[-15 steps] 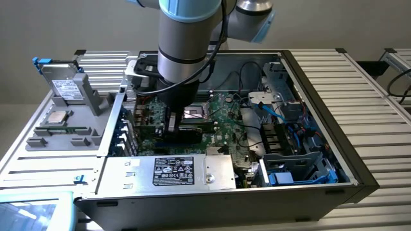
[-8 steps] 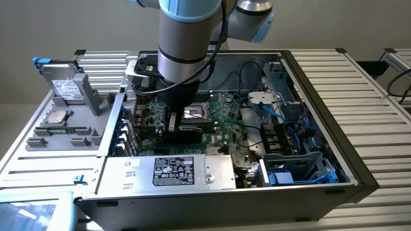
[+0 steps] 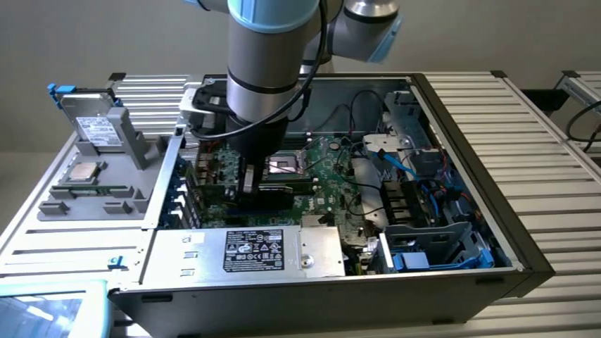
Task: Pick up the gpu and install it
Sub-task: 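Pick up the gpu and move the gpu toward the slot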
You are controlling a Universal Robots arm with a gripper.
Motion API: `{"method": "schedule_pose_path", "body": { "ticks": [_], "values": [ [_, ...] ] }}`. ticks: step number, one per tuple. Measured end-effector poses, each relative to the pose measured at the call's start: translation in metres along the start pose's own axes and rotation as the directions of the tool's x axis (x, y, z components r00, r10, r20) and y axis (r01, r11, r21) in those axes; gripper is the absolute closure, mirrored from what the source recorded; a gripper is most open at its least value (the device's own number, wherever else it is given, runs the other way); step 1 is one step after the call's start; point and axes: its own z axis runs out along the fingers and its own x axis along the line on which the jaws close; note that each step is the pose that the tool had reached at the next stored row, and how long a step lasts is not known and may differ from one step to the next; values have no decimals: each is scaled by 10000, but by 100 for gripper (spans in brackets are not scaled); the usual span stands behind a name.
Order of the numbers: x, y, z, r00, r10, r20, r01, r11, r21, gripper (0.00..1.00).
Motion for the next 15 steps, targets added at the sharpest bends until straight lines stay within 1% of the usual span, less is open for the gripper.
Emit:
{"method": "schedule_pose_path", "body": {
  "ticks": [15],
  "values": [
    [9,7,-16,10000,-46,-10,46,10000,-2,72]
  ]
}}
